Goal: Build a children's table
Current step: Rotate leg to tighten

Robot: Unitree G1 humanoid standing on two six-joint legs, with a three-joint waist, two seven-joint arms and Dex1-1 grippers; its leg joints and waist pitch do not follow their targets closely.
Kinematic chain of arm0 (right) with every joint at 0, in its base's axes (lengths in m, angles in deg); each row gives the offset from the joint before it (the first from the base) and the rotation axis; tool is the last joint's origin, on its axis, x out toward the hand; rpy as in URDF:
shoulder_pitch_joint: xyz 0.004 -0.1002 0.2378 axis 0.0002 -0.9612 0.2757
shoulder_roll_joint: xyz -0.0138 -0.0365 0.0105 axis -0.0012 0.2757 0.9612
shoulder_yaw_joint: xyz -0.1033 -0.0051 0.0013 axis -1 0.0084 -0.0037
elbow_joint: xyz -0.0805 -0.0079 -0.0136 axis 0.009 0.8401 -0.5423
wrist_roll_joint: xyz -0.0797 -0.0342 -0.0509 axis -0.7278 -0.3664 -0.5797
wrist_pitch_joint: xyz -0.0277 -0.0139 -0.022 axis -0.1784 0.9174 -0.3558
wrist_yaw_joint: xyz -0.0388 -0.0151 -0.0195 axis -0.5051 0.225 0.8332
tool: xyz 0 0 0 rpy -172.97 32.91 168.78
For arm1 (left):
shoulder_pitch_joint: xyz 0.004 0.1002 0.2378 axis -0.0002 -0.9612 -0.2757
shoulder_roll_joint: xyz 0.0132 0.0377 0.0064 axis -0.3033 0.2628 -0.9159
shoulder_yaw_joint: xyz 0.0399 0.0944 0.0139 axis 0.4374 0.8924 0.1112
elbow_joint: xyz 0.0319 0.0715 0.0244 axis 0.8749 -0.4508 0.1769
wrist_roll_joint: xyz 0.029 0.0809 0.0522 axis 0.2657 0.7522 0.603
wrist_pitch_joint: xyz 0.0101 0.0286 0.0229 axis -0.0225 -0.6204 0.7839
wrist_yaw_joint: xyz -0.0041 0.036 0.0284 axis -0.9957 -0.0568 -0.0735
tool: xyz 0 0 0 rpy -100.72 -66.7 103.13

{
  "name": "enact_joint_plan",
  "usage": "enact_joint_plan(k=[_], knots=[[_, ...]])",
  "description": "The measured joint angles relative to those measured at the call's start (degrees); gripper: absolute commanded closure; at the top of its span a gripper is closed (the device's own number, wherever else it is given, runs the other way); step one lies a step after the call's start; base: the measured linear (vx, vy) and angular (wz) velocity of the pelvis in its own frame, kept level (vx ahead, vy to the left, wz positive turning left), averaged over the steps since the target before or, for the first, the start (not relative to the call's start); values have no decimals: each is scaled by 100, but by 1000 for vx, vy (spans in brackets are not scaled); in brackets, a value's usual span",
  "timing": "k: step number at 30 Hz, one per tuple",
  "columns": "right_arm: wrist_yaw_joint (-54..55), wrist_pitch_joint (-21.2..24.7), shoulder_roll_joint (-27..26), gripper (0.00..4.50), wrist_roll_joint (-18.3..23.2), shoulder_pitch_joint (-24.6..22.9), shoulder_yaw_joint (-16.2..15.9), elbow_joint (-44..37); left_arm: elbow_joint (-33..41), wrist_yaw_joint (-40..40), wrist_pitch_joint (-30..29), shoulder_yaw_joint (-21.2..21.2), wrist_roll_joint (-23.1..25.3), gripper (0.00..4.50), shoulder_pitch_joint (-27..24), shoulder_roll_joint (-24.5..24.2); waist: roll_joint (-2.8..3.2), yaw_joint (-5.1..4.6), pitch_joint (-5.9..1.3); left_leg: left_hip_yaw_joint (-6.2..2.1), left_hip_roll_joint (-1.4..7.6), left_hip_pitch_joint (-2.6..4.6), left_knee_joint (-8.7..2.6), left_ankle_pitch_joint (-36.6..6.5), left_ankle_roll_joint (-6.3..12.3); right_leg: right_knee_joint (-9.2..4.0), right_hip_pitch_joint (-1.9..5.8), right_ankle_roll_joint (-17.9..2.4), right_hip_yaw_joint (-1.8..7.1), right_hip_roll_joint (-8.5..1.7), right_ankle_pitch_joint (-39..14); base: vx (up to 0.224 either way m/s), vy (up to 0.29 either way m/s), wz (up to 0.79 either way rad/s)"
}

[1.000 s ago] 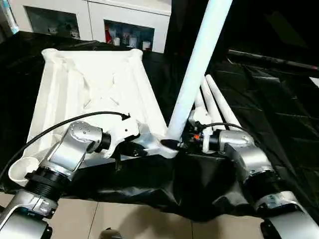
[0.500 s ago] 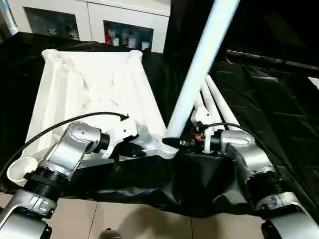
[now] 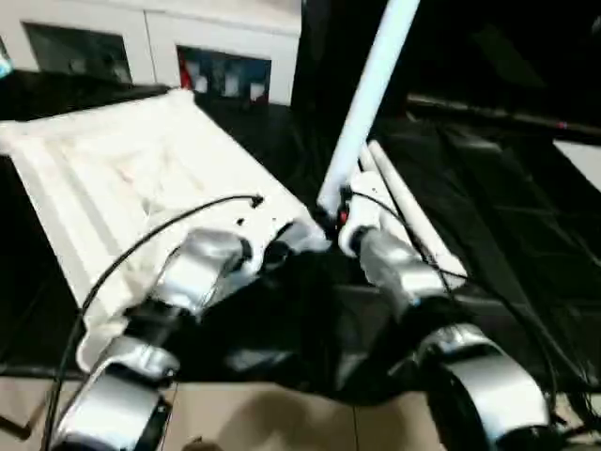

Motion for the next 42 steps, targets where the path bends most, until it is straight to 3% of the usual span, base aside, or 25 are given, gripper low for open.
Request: enact_joint_plan(k=[5, 6, 10, 11, 15, 19, 21, 28, 31, 33, 42], knots=[[-10, -160, -97, 243, -154, 151, 6, 293, -5, 21, 9, 3, 34, 450, -3, -20, -15, -19, -10, 1, 0, -1, 4, 1, 2, -3, -1, 9, 4, 0, 6, 0, 0, 0], [-69, -225, -91, 188, -163, 183, 15, 378, -4, 21, 12, 4, 33, 450, -4, -36, -15, -22, -10, 1, 0, -1, 4, 1, 1, -3, -2, 10, 4, 0, 7, 0, 0, 0], [-354, -314, 10, 166, -200, 231, 15, 533, 2, -48, 61, 10, 23, 450, -7, -127, -10, -29, -7, 1, 0, -4, 2, 1, 1, -3, -9, 10, 5, 0, 8, 0, 0, 0], [-443, -340, 43, 142, -201, 231, 15, 541, 8, -82, 74, 10, 16, 450, -8, -144, -9, -29, -6, 2, 0, -6, -1, 1, 1, -3, -12, 9, 5, 0, 8, 0, 0, 0], [-1261, -246, 313, 142, -199, 207, -68, 435, 18, -425, 256, -7, -71, 450, -45, -337, -5, -36, -3, 3, 1, -13, -11, 2, 2, -5, -21, 7, 3, 4, 6, 0, 0, 0], [-2451, -176, 733, 142, -208, -142, -368, -52, 109, -1124, 787, 8, -137, 450, -191, -729, 17, -1, 12, 6, 0, -24, -21, 4, 9, -12, -30, 3, 2, 4, 3, 0, 0, 0], [-3201, -114, 967, 142, -190, -377, -525, -404, 247, -1588, 1048, 20, -264, 450, -343, -946, 26, 37, 16, 10, 0, -43, -19, 4, 14, -13, -43, 2, -2, 4, 2, 0, 0, 0], [-4739, 181, 1536, 142, -97, -893, -1037, -1526, 748, -2695, 1105, 191, -601, 450, -633, -1478, 29, 172, 19, 16, 2, -78, 5, 2, 38, -9, -67, 3, -5, 2, 5, 0, 0, 0], [-5049, 262, 1602, 142, -89, -909, -1083, -1621, 760, -2926, 1132, 217, -645, 450, -644, -1530, 28, 188, 20, 17, 2, -79, 16, 3, 39, -8, -63, 3, -5, 0, 11, 0, 0, 0], [-5167, 308, 1657, 176, -90, -983, -1086, -1757, 774, -3009, 1148, 241, -650, 450, -653, -1538, 28, 199, 20, 17, 1, -78, 19, 3, 39, -9, -60, 4, -4, -2, 13, 0, 0, 0], [-5306, 543, 1694, 199, -68, -1072, -1112, -2003, 855, -3113, 1162, 253, -657, 450, -696, -1594, 20, 201, 22, 17, 2, -80, 17, 4, 39, -8, -63, 4, -6, -1, 14, 0, 0, 0]])
